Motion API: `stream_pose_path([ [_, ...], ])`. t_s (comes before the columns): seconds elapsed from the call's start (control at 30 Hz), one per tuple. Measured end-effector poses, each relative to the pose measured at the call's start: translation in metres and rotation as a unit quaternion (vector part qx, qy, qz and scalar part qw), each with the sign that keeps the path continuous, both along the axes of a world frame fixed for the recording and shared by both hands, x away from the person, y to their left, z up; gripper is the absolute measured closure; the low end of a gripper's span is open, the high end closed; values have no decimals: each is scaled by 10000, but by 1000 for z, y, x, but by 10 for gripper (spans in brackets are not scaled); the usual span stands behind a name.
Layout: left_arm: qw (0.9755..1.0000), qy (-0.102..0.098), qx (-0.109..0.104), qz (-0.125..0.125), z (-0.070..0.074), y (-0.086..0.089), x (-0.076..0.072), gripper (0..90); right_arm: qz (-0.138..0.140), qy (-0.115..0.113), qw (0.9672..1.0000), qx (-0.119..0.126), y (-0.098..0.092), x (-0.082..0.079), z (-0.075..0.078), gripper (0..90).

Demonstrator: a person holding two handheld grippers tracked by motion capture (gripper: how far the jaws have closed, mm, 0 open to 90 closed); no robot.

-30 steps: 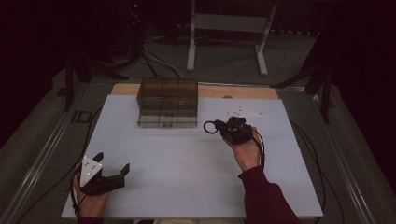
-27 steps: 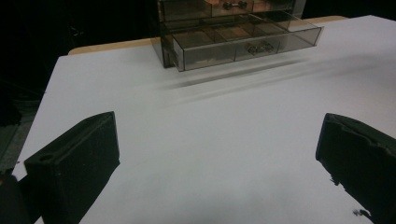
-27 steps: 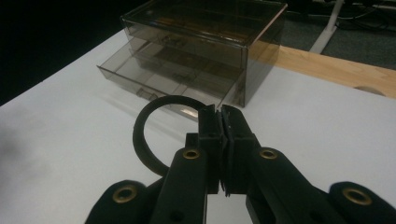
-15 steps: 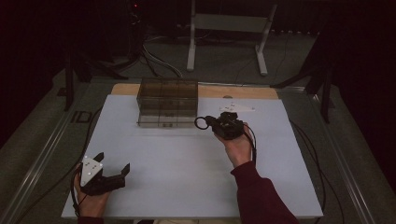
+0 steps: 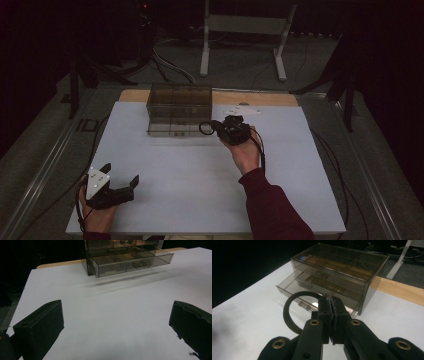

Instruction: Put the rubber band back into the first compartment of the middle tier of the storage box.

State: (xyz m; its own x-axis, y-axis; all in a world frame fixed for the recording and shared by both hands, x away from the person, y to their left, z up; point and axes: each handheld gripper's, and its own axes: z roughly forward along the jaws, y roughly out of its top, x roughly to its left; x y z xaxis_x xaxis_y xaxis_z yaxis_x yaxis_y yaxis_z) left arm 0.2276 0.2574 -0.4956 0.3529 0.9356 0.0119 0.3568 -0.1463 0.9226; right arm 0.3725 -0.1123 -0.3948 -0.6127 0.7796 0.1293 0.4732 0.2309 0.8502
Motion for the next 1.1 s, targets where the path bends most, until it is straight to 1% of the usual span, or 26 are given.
stream_pose_path([
  [0.13,10000,3,4,-2,0,0,0,4,29,13,10000,89,5,5,1,889],
  [0.27,10000,-3,1,-1,0,0,0,4,55,-6,10000,80,10,10,2,889],
  [0.37,10000,-9,-3,2,0,1,0,4,53,41,9998,162,12,15,3,889],
  [0.7,10000,-10,15,9,0,1,0,4,93,33,9999,71,23,29,2,889],
  [0.93,10000,-13,24,5,1,1,-1,4,75,135,9999,67,32,36,-1,889],
  [1.1,10000,-18,6,16,1,2,-1,4,100,120,9999,18,41,40,0,889],
])
